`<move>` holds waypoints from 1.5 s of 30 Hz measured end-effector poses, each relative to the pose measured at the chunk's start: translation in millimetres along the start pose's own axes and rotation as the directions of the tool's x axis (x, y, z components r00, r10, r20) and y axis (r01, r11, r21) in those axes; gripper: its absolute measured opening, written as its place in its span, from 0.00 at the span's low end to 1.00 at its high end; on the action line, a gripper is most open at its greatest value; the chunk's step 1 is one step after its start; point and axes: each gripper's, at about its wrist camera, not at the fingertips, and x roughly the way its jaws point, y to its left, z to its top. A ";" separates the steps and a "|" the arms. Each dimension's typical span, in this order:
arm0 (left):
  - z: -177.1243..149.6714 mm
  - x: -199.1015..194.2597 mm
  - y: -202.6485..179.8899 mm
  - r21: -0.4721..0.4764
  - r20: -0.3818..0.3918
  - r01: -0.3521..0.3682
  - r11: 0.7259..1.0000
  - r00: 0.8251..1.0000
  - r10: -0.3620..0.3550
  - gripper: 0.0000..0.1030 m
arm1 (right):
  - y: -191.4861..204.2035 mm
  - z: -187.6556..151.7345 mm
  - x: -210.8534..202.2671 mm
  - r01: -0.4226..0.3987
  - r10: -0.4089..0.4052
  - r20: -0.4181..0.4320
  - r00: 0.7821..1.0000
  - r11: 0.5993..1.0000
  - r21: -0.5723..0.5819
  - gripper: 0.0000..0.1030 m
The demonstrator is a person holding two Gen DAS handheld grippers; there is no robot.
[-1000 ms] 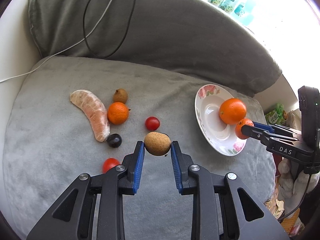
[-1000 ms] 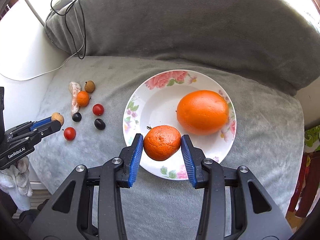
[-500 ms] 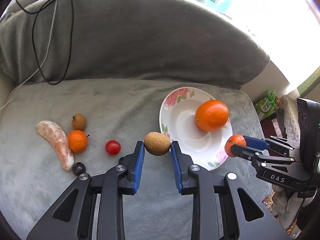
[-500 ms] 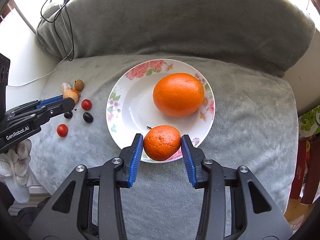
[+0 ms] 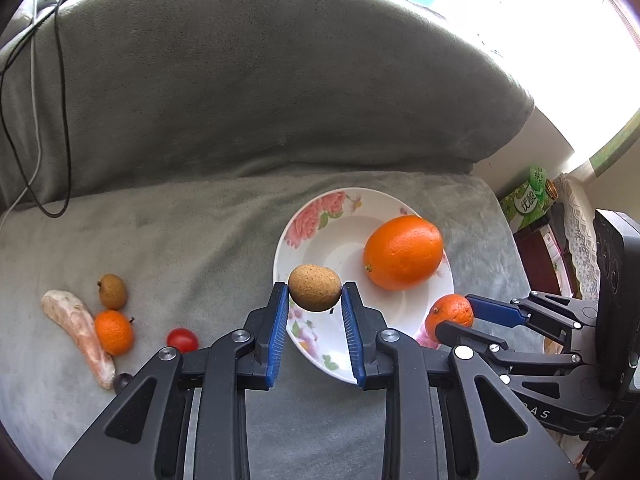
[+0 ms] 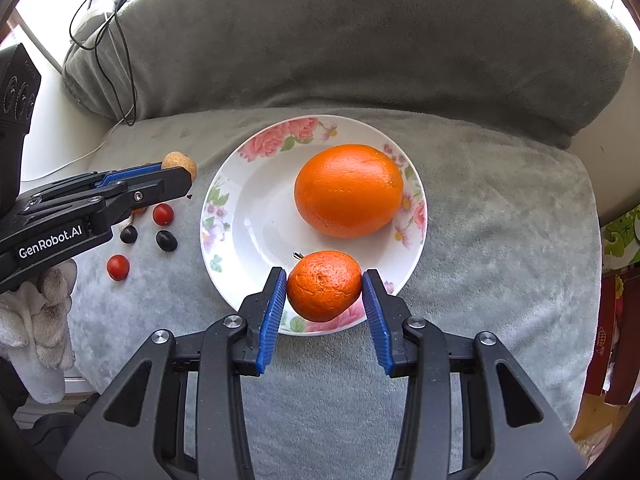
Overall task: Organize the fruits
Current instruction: 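Carry the tangerine and brown fruit onto the plate and open both grippers, then lift both grippers away from the plate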
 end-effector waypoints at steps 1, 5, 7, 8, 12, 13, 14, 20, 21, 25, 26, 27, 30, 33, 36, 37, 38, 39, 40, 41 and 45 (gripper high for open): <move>1.4 1.5 -0.9 0.002 -0.002 0.000 1.000 1.000 0.000 0.25 | -0.1 0.5 1.2 -0.001 0.001 -0.003 1.000 1.000 0.000 0.40; 6.6 8.9 -4.2 0.007 -0.018 0.008 1.000 1.000 -0.008 0.25 | -0.1 1.6 3.9 -0.006 0.006 -0.009 1.000 1.000 0.001 0.40; 8.2 11.2 -5.9 0.011 -0.022 0.007 1.000 1.000 -0.007 0.25 | 0.1 1.8 4.6 -0.005 0.005 -0.010 1.000 1.000 0.000 0.40; 9.0 12.3 -6.5 0.011 -0.024 0.011 1.000 1.000 -0.011 0.25 | 0.0 2.2 5.2 -0.006 0.006 -0.011 1.000 1.000 0.000 0.40; 11.0 14.3 -8.2 0.012 -0.029 0.011 1.000 1.000 -0.011 0.25 | -0.8 2.6 6.1 -0.006 0.006 -0.014 1.000 1.000 0.001 0.40; 10.7 14.2 -8.1 0.011 -0.029 0.012 1.000 1.000 -0.012 0.25 | -0.9 3.0 6.3 -0.007 0.007 -0.015 1.000 1.000 0.001 0.40; 10.9 14.3 -8.2 0.009 -0.030 0.012 1.000 0.999 -0.011 0.25 | -1.4 3.7 6.7 -0.008 0.008 -0.015 1.000 1.000 0.002 0.40; 12.0 13.8 -9.0 0.011 -0.032 0.015 1.000 0.999 -0.015 0.25 | -1.8 5.6 6.2 -0.010 0.010 -0.015 1.000 1.000 0.005 0.53; 12.1 14.0 -10.1 0.014 -0.031 0.014 1.000 0.999 -0.013 0.25 | -1.6 6.1 4.9 -0.007 0.007 -0.008 1.000 1.000 0.003 0.57; 12.2 13.9 -13.0 0.022 -0.030 0.013 1.000 0.999 -0.012 0.30 | -0.4 7.5 0.6 -0.001 0.001 0.007 1.000 1.000 -0.001 0.62; 12.1 13.3 -13.7 0.024 -0.027 0.013 1.000 1.000 -0.012 0.34 | -0.1 7.8 0.2 0.001 -0.001 0.008 1.000 1.000 -0.002 0.62; 11.9 12.9 -14.3 0.027 -0.024 0.011 1.000 1.000 -0.010 0.34 | 0.3 7.7 -0.4 0.002 -0.002 0.010 1.000 1.000 -0.003 0.62; 11.7 9.7 -15.7 0.034 -0.015 0.003 0.999 1.000 -0.002 0.46 | 1.2 7.0 -2.2 0.000 0.001 0.013 1.000 1.000 -0.004 0.63; 11.7 5.8 -17.2 0.039 -0.002 -0.001 0.999 1.000 0.001 0.52 | 3.2 6.0 -4.0 -0.001 0.001 0.021 1.000 1.000 -0.008 0.74; 11.3 2.4 -18.5 0.041 0.010 -0.008 0.999 1.000 0.008 0.64 | 5.3 5.7 -6.1 -0.006 0.006 0.026 1.000 1.000 -0.009 0.76; 11.2 1.2 -19.0 0.042 0.014 -0.009 0.999 1.000 0.008 0.65 | 5.9 6.0 -6.3 -0.005 0.006 0.026 1.000 1.000 -0.009 0.76; 11.3 0.3 -19.3 0.041 0.016 -0.010 0.999 1.000 0.009 0.67 | 6.2 5.7 -6.5 -0.004 0.004 0.025 1.000 1.000 -0.008 0.76; 11.5 -0.2 -19.4 0.038 0.015 -0.013 0.999 1.000 0.013 0.69 | 6.4 5.7 -6.6 -0.004 0.004 0.025 1.000 1.000 -0.008 0.76; 11.6 -0.9 -19.3 0.036 0.016 -0.017 0.999 1.000 0.017 0.72 | 6.4 5.7 -6.8 -0.005 0.006 0.025 1.000 1.000 -0.006 0.76; 11.5 -1.8 -18.9 0.033 0.018 -0.021 0.999 1.000 0.020 0.72 | 6.2 5.5 -6.9 -0.005 0.005 0.026 1.000 1.000 -0.004 0.76; 10.6 -4.3 -16.8 0.021 0.021 -0.029 0.999 0.999 0.028 0.72 | 6.2 5.5 -7.2 0.003 -0.003 0.024 1.000 1.000 0.002 0.76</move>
